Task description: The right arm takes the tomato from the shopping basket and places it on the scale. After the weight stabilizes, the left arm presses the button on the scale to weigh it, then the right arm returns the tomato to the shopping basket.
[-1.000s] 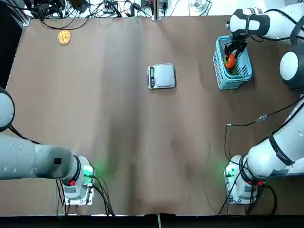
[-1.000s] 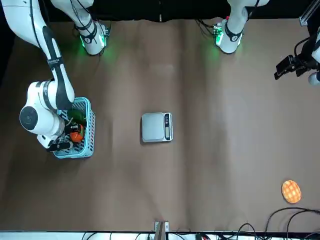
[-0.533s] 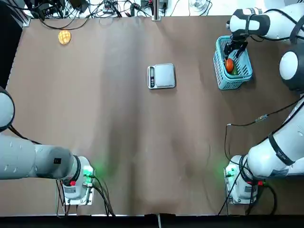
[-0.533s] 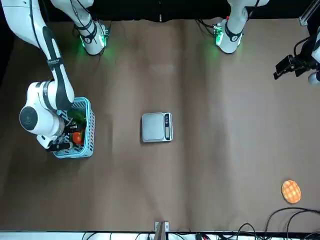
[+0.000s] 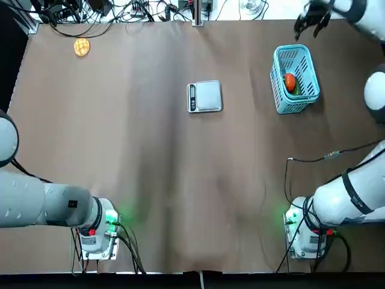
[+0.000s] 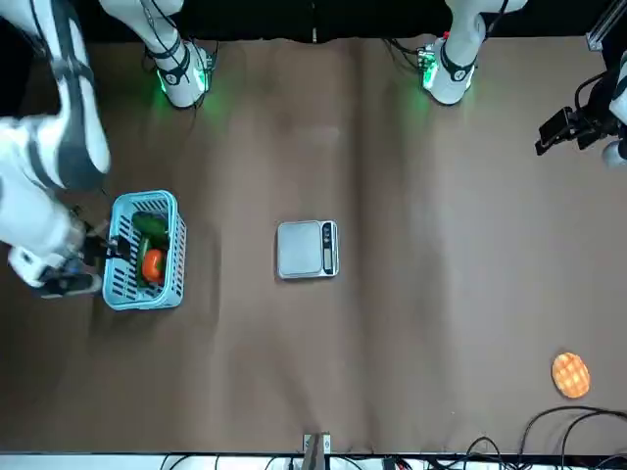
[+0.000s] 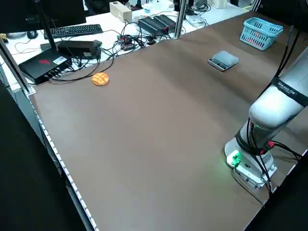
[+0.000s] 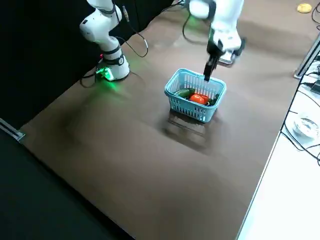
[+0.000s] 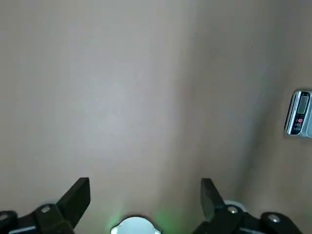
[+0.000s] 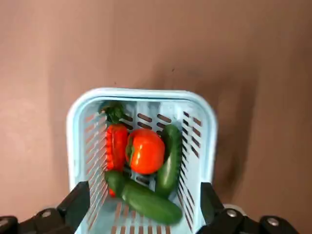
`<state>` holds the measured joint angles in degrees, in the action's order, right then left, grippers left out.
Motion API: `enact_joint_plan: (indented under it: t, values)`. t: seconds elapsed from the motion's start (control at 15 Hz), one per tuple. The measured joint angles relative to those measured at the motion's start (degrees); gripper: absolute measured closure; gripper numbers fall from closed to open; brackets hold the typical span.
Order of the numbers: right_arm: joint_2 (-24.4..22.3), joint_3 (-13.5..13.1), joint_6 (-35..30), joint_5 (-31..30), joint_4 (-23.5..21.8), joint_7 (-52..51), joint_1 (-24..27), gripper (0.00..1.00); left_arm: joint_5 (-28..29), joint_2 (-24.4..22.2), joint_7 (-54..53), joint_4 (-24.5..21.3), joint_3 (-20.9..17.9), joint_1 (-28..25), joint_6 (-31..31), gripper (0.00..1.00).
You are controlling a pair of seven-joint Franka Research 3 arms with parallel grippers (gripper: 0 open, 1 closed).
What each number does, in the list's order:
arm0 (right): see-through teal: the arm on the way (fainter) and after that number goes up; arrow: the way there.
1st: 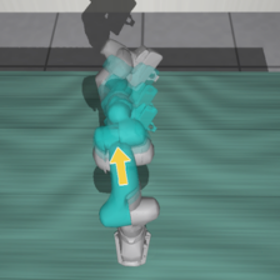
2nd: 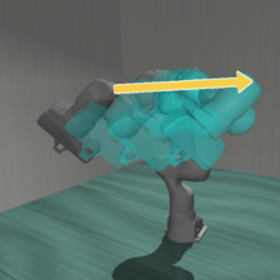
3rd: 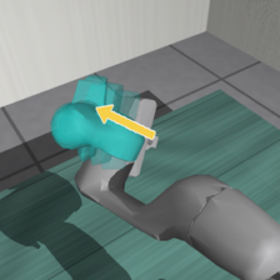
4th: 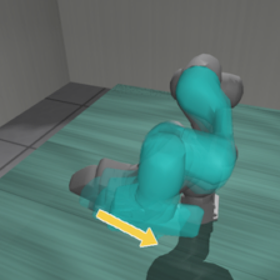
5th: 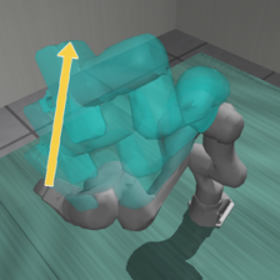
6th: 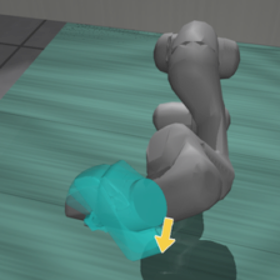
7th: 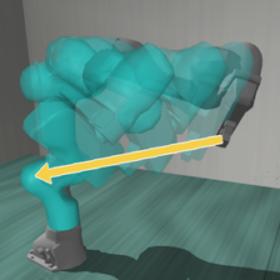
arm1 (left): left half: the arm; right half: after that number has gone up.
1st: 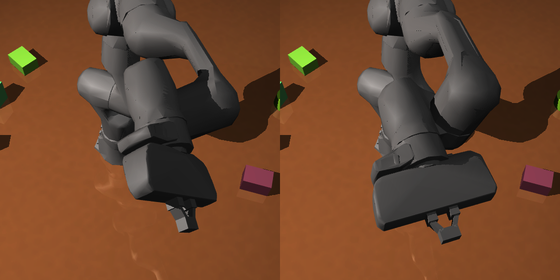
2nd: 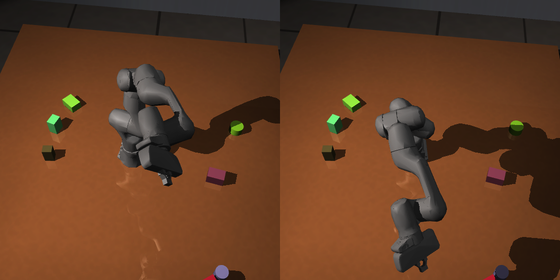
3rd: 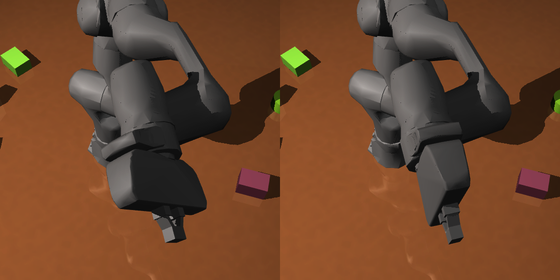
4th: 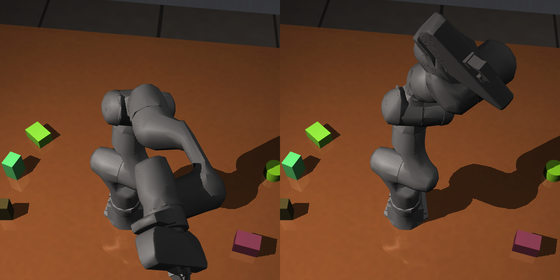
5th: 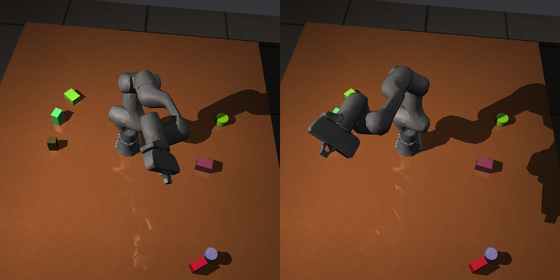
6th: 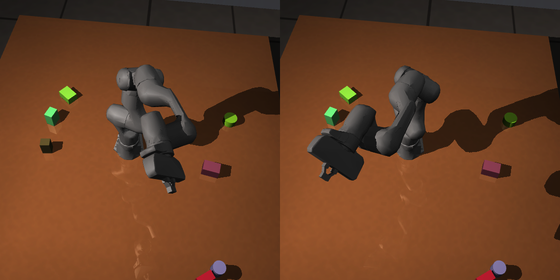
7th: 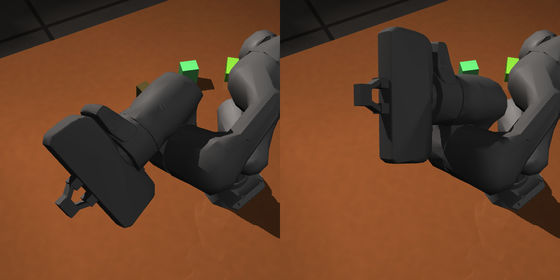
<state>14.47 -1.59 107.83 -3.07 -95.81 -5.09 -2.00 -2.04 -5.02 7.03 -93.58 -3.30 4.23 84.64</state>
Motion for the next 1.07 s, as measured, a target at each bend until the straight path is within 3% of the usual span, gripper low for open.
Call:
enact_joint_plan:
  t: [0.2, 0.4, 0.67, 0.87, 1.07]
  values:
    - [-5.6, 0.0, -9.8, 0.0, 5.0, 0.0, 0.0, 0.00, 0.0, 0.0, 0.0, 0.0, 0.0, 0.0, -0.1, 0.00]
    - [-9.6, -0.1, -14.5, 0.0, 5.6, 0.0, 0.1, 0.00, 0.0, 0.0, 0.0, 0.0, -0.1, 0.0, -0.1, 0.00]
    - [-11.2, -0.6, -17.4, 0.8, 5.6, 0.0, 0.2, 0.00, 0.0, 0.0, 0.1, 0.0, -0.2, -0.1, -0.2, 0.00]
    - [-11.7, -0.7, -18.3, 7.2, 5.6, -0.3, 2.6, 0.00, 0.0, 0.0, 0.1, 0.0, -0.2, -0.1, -0.3, 0.00]
    - [-11.7, -0.7, -18.5, 8.5, 5.6, -3.1, 4.0, 0.00, 0.0, 0.0, 0.1, 0.0, -0.2, -0.5, -0.3, 0.00]
